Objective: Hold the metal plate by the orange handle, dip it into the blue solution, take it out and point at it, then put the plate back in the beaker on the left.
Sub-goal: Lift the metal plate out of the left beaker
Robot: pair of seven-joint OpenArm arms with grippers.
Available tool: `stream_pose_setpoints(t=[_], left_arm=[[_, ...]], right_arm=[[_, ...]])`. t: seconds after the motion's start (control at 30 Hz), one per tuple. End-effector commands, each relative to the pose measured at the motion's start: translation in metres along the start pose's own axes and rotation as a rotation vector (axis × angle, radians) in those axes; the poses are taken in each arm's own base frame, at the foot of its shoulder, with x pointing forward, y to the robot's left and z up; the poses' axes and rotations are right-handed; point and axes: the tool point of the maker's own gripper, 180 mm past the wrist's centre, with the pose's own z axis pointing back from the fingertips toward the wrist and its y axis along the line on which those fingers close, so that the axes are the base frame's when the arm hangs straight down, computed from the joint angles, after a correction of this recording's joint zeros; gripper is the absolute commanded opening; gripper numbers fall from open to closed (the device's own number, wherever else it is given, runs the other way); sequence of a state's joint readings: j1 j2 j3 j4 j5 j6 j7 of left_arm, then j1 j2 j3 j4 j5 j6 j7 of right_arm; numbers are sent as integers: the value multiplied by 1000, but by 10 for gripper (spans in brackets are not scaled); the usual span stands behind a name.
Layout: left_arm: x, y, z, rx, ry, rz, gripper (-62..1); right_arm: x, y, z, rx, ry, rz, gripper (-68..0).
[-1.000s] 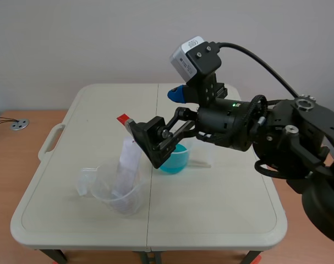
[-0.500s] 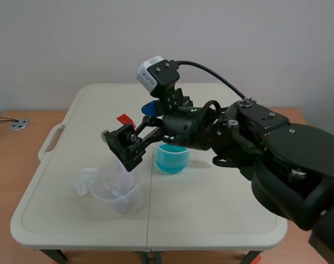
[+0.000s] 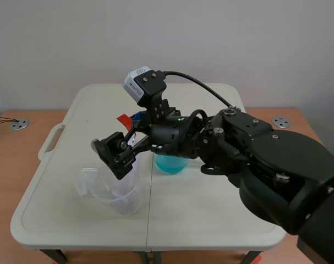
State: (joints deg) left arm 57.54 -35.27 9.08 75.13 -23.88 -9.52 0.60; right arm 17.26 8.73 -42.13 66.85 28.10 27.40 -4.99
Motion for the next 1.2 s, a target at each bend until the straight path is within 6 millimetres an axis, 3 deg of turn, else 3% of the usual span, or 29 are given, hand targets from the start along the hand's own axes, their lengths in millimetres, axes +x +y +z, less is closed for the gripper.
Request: stream_pose_setpoints(t=[0.0, 0.4, 0.8, 0.97, 1.1, 1.17], left_arm=[[4, -3, 0, -10, -17, 4, -515], [4, -3, 0, -10, -17, 4, -515], [6, -3, 0, -12, -21, 3, -515], [6, -3, -1, -11, -22, 3, -515], [6, -3, -1, -11, -22, 3, -515], [6, -3, -1, -12, -22, 3, -515]], right_arm=[[19, 1, -3, 9, -52, 6, -139], [19, -2, -3, -9, -53, 1, -257], [21, -2, -3, -6, -65, -18, -488], [21, -2, -3, -6, -64, -17, -534], [21, -1, -3, -2, -64, -16, -649], [21, 0, -3, 6, -62, -13, -662]])
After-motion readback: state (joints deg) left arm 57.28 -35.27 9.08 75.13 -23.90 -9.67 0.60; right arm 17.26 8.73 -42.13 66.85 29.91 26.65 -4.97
